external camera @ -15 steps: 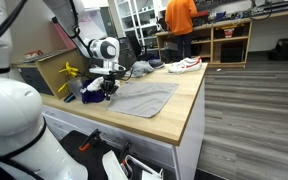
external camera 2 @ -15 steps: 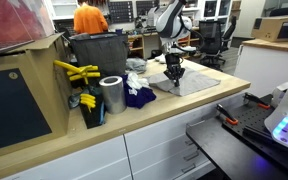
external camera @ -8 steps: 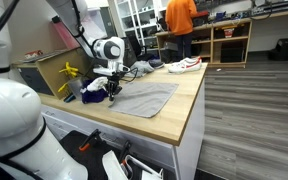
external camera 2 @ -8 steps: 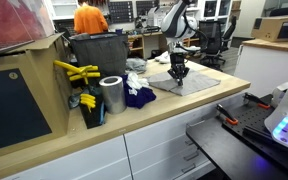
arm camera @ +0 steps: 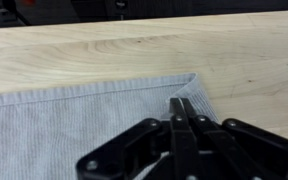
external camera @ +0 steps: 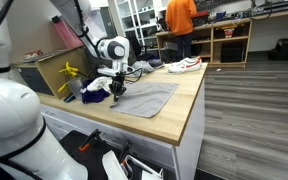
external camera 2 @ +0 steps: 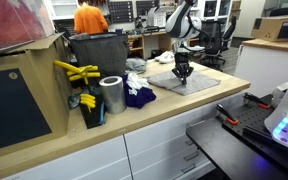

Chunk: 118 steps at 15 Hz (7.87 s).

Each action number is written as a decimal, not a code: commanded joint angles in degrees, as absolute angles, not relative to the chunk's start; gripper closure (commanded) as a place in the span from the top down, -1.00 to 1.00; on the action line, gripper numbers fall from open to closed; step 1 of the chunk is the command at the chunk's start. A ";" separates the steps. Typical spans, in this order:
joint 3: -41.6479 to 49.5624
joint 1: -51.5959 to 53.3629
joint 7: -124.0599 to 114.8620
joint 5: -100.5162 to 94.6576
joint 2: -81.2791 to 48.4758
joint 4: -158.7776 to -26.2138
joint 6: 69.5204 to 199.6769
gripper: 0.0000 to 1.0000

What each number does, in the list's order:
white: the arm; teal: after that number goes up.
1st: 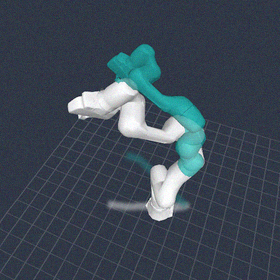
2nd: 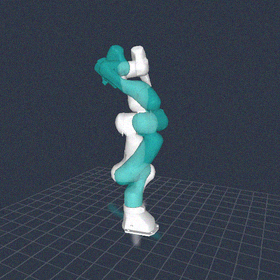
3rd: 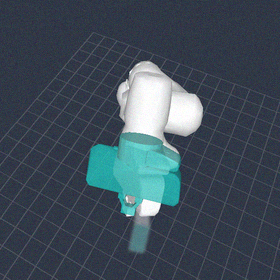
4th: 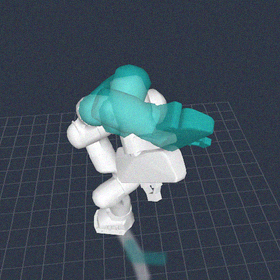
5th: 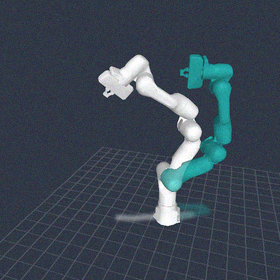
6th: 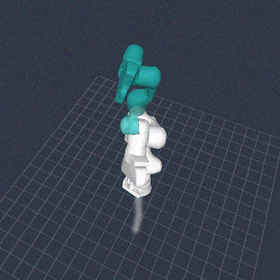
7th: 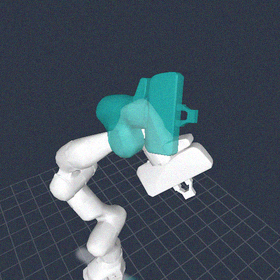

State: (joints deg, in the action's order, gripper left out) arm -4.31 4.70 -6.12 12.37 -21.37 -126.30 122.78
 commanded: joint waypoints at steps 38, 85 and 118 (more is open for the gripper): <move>4.63 0.39 -27.08 -4.63 -6.22 -137.32 124.66 -0.98; 1.82 3.35 -42.19 -16.44 -9.65 -131.79 124.53 1.00; 4.02 3.26 -64.09 11.97 -41.25 -91.05 128.31 1.00</move>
State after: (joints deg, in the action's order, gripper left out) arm 4.96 4.43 -62.12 8.92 -39.81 -94.99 132.07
